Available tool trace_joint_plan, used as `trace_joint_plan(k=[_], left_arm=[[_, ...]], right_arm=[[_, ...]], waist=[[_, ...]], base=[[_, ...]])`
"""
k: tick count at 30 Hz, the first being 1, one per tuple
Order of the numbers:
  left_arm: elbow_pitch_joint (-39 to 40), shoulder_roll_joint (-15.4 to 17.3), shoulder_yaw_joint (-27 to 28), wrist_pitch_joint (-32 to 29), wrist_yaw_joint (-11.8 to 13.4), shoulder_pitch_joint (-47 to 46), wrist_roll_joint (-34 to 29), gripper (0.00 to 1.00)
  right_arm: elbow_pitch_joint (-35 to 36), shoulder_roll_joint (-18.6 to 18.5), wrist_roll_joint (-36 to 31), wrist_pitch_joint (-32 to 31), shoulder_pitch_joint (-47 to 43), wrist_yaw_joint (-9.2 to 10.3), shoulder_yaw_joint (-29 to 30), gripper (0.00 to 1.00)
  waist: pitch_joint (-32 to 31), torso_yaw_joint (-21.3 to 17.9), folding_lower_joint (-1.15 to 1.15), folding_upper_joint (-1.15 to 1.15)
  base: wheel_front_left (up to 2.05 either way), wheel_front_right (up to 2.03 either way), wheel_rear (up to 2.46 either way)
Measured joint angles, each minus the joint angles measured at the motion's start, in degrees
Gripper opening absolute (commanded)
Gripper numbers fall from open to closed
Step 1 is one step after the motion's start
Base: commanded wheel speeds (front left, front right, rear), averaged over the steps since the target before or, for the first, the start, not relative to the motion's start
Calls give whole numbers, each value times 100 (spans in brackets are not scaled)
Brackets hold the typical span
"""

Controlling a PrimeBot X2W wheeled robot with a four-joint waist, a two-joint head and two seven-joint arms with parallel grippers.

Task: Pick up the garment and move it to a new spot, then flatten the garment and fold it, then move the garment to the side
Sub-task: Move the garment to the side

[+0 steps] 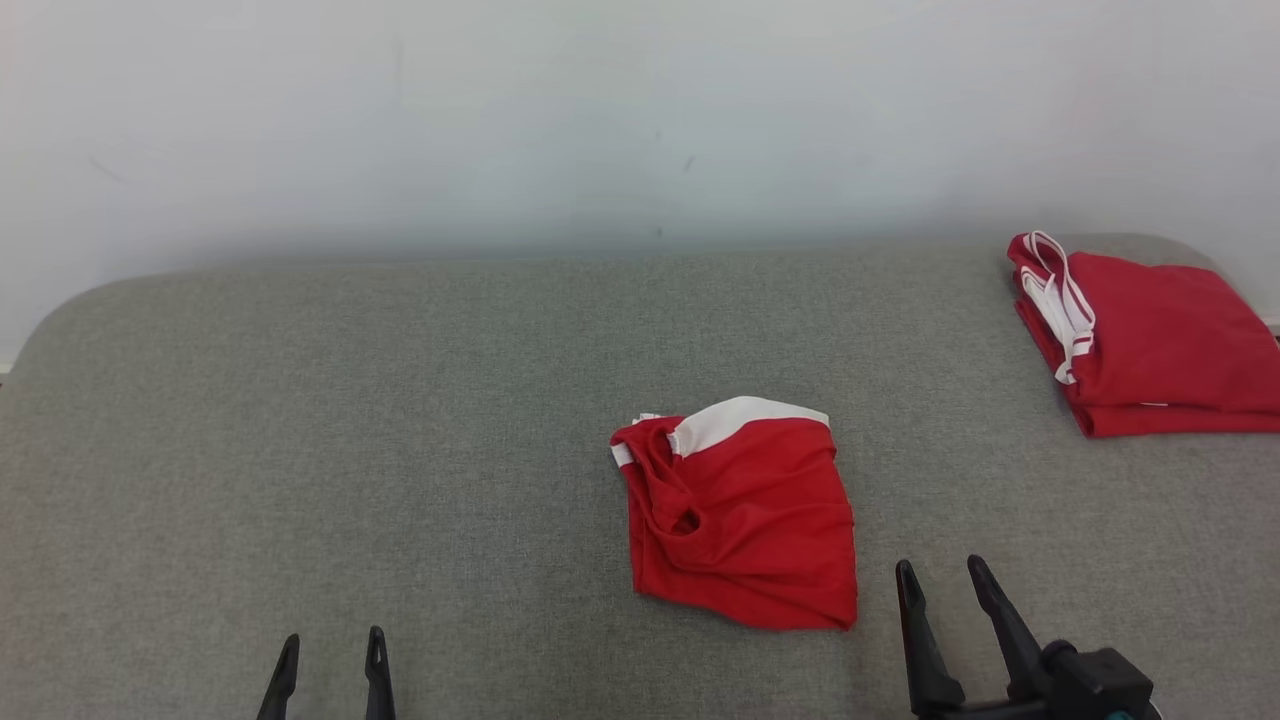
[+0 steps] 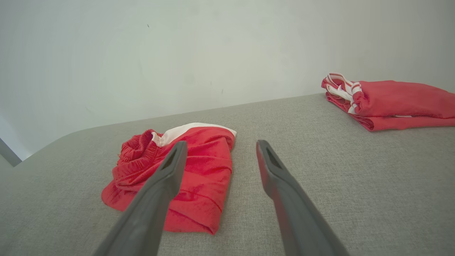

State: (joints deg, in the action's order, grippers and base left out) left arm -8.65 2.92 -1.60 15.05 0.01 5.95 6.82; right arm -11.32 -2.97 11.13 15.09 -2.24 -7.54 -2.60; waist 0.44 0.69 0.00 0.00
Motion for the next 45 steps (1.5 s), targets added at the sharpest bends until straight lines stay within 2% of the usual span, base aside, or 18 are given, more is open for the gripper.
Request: trace_joint_plan(k=[4, 8, 21, 27, 28, 29, 30, 31, 32, 37, 39, 45], left_arm=[[-4, 0, -23, 0, -1, -3, 9, 100], [-5, 0, -96, 0, -7, -37, 16, 100], [-24, 0, -291, 0, 11, -274, 80, 100], [-33, 1, -311, 0, 54, -348, 127, 100], [-27, 0, -311, 0, 59, -359, 127, 100], [-24, 0, -303, 0, 73, -359, 130, 100], [-24, 0, -297, 0, 86, -358, 136, 100], [-22, 1, -294, 0, 100, -358, 137, 100], [-20, 0, -292, 0, 101, -358, 146, 100], [-2, 0, -310, 0, 111, -394, 196, 100], [20, -2, -338, 0, 107, -459, 202, 100], [85, 0, -378, 0, 90, -671, 197, 100]], right_arm=[[-177, -2, -121, 1, 270, 0, -7, 100], [-649, -71, -218, 0, 720, 0, -33, 100], [-3552, -431, -302, -118, 2668, 0, -8, 100], [-4433, -394, 12, -283, 3053, 0, -269, 100], [-4514, -387, 80, -308, 3098, 0, -350, 69], [-4575, -383, 155, -322, 3149, 0, -427, 69], [-4630, -385, 226, -322, 3172, 0, -505, 40], [-4657, -379, 291, -312, 3194, 0, -592, 27], [-4679, -383, 358, -293, 3221, 0, -665, 0], [-4738, -610, 465, -247, 3452, -3, -1094, 0], [-4740, -926, 423, -327, 3739, -2, -1490, 0], [-4509, -1708, 447, -535, 4586, -2, -2162, 0]], waist=[[23, 40, 0, 0], [80, 126, 0, 0], [490, 595, 1, 0], [649, 774, 1, 1], [667, 786, 1, 0], [681, 790, 1, 0], [688, 783, 0, 0], [690, 768, 1, 0], [690, 748, 1, 0], [722, 638, 0, 0], [806, 592, 0, 1], [1083, 477, 0, 1]], base=[[0, 0, 0], [0, 0, 0], [0, 0, 0], [0, 0, 0], [0, 0, 0], [0, 0, 0], [0, 0, 0], [0, 0, 0], [0, 0, 0], [0, 0, 0], [0, 0, 0], [0, 0, 0]])
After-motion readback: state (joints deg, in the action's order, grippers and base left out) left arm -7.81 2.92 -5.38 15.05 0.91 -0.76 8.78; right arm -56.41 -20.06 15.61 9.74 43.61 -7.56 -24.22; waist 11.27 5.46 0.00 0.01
